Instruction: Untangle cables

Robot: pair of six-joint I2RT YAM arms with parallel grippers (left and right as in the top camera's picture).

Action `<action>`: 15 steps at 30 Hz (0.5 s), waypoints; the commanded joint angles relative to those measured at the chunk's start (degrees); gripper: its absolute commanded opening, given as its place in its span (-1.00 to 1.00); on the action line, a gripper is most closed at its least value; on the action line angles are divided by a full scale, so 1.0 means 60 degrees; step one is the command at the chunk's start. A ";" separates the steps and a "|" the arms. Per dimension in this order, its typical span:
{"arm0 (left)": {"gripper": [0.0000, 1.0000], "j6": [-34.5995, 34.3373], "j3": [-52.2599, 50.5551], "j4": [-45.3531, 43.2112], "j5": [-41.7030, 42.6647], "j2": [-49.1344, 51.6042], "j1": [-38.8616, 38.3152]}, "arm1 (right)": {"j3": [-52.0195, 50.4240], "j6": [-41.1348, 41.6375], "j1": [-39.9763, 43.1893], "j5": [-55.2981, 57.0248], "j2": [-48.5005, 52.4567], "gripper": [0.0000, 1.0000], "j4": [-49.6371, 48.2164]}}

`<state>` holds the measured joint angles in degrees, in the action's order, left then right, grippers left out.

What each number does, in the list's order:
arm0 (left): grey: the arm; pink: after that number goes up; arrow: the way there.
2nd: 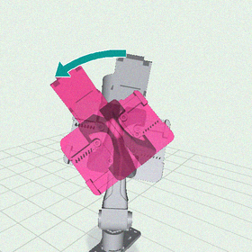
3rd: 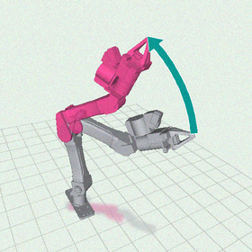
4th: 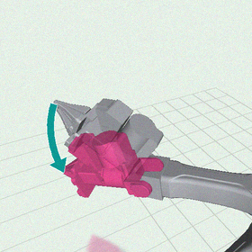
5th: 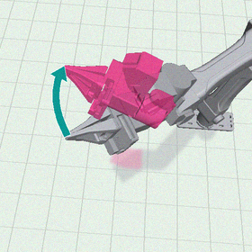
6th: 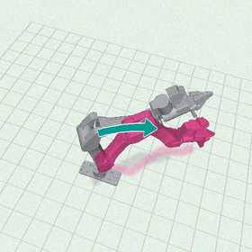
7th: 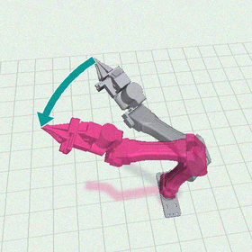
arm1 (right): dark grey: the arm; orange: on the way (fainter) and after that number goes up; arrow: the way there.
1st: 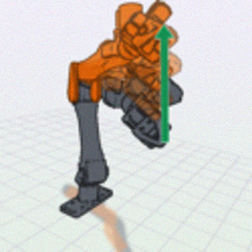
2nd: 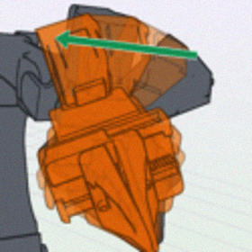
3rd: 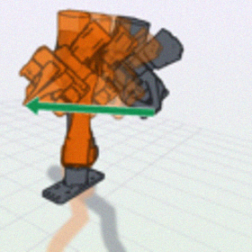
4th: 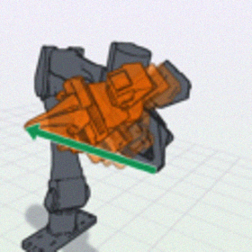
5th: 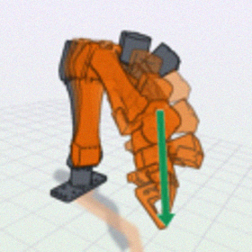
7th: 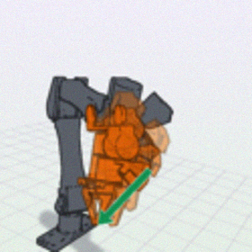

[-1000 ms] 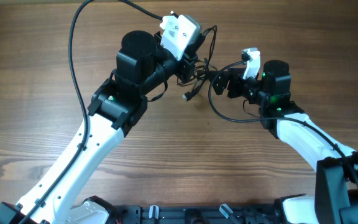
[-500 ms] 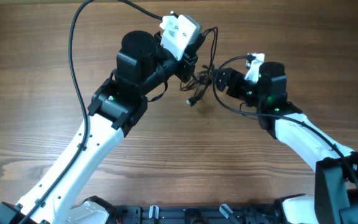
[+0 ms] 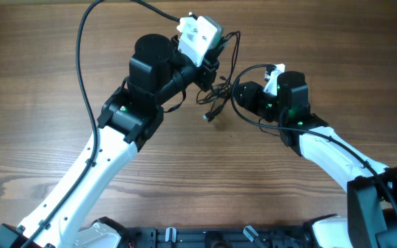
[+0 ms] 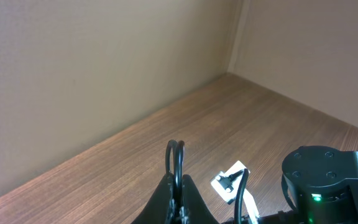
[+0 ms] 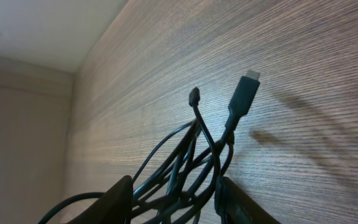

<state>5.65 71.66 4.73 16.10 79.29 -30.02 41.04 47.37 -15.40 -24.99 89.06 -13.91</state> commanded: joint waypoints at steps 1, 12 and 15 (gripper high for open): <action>-0.92 -0.0098 0.0277 -0.0069 -0.0015 -0.0106 -0.0025 | 0.0153 0.0506 -0.0033 0.0321 0.0036 0.11 0.0036; -0.92 -0.0095 0.0273 -0.0076 0.0058 -0.0109 -0.0175 | 0.0153 0.1617 -0.0033 0.0630 0.0036 0.60 0.0463; -0.92 -0.0095 0.0273 -0.0069 0.0058 -0.0109 -0.0211 | 0.0153 0.1617 -0.0033 0.0040 0.0036 0.66 -0.0186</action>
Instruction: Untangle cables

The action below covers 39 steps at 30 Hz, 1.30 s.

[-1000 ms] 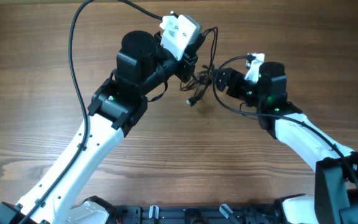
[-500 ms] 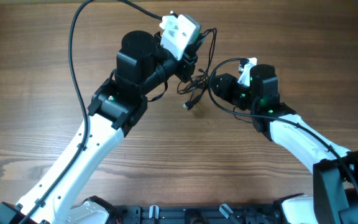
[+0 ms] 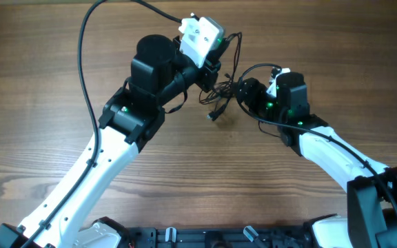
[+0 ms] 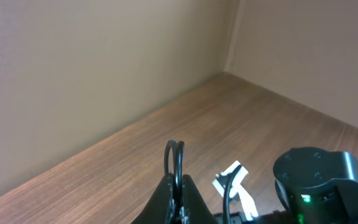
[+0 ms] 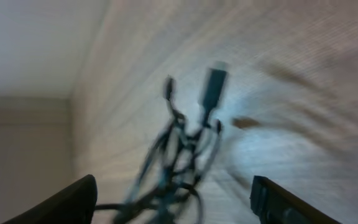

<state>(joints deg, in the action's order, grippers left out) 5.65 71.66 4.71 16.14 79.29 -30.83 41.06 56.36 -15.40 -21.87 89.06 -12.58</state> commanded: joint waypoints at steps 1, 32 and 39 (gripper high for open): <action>-0.92 -0.0095 0.0273 -0.0066 0.0051 -0.0106 -0.0076 | 0.0149 0.0120 -0.0033 -0.0674 0.0036 0.66 -0.0605; -0.92 -0.0095 0.0273 -0.0321 0.0051 -0.0106 -0.0076 | 0.0149 0.0390 -0.0033 -0.1443 0.0036 0.36 -0.0280; -0.92 -0.0098 0.0277 -0.0328 0.0055 -0.0106 -0.0095 | 0.0149 0.0390 -0.0127 -0.1275 0.0036 0.43 -0.0011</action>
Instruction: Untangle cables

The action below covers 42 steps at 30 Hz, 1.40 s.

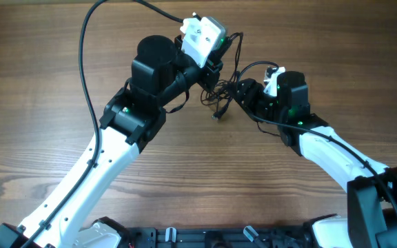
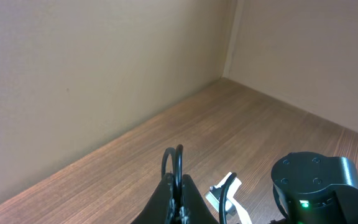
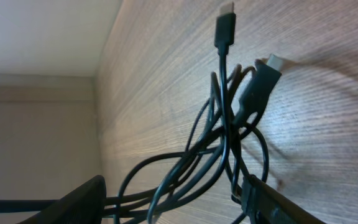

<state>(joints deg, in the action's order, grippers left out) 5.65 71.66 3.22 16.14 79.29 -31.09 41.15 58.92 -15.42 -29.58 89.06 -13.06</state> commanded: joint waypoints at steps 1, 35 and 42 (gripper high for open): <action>-0.92 -0.0098 0.0273 -0.0084 0.0055 -0.0109 -0.0051 | 0.0135 -0.0033 -0.0211 0.0135 0.0036 0.43 0.0076; -0.92 0.0018 0.0273 0.0849 -0.0823 -0.0106 0.0273 | 0.0135 -0.1235 0.0291 0.2062 -0.0805 -0.91 0.1304; -0.92 0.0015 0.0273 0.1231 -0.0841 0.0051 0.0896 | 0.0146 -0.2076 0.1373 0.1956 -0.2845 -0.91 0.2667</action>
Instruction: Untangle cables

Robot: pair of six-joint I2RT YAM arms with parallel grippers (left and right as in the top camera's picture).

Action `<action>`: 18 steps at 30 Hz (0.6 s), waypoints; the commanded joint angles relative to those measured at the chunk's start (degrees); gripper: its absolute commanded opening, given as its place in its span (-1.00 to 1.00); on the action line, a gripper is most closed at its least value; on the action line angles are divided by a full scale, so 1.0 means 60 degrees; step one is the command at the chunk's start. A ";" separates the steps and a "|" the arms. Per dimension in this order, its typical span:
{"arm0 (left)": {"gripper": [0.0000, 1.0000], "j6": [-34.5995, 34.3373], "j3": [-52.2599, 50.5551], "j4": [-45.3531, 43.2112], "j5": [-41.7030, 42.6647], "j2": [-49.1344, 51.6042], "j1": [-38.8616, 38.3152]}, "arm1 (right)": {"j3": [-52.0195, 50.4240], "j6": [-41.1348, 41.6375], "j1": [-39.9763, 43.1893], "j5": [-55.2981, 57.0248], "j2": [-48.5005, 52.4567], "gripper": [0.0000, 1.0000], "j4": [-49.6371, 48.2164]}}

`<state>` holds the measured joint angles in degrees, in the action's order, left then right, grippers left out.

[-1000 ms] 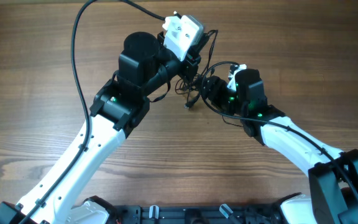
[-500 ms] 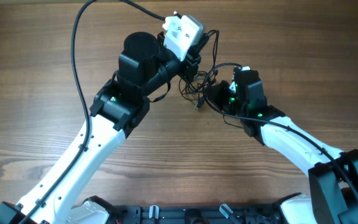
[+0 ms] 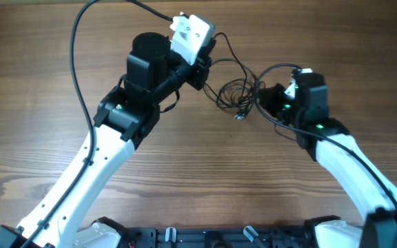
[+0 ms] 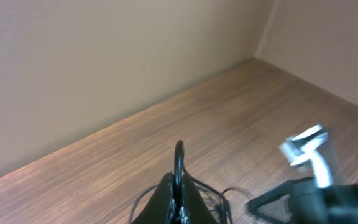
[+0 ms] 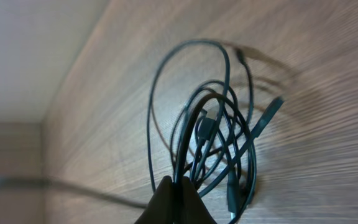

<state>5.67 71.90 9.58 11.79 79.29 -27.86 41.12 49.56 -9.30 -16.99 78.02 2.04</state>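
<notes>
A tangle of thin black cables (image 3: 234, 93) hangs between my two grippers over the wooden table (image 3: 47, 103). My left gripper (image 3: 205, 67) is shut on one cable loop (image 4: 179, 155), which sticks up from its fingers (image 4: 166, 196). My right gripper (image 3: 266, 98) is shut on a strand at the bundle's right edge. In the right wrist view the coils (image 5: 210, 118) spread out beyond the shut right gripper (image 5: 180, 185), with a plug (image 5: 267, 119) at the right of them. A loose plug end (image 3: 240, 116) dangles under the bundle.
The left arm's own thick black lead (image 3: 76, 55) arcs over the table's left half. The right arm's white wrist part (image 4: 306, 146) shows in the left wrist view, close to the left gripper. A wall (image 4: 104, 56) rises behind the table.
My right gripper was open around the bundle and is now shut on a strand, further right. My left gripper sits slightly left. The bundle is looser, stretched between the two.
My left gripper held a cable loop throughout. My right gripper stood partly open around the hanging cables, then wide open, then wide open close to the bundle. Now it is shut on a strand and stands further from the left gripper.
</notes>
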 commanded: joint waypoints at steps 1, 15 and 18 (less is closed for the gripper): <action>-0.92 0.0011 0.0233 0.0321 -0.0168 0.0153 0.0517 | 0.0164 -0.0517 0.0506 -0.0146 -0.1362 -0.91 0.0255; -0.92 0.0484 0.0233 0.0659 -0.0164 0.1089 0.3708 | 0.2619 -0.3191 0.3446 0.1344 -0.3075 -0.91 0.5045; -0.92 0.0488 0.0233 0.0659 -0.0164 0.0987 0.4350 | 0.3031 -0.3595 0.3887 0.2251 -0.3075 -0.91 0.5814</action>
<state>7.44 72.31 13.76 11.38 86.26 -5.72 55.79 32.86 11.75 -11.27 60.40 34.74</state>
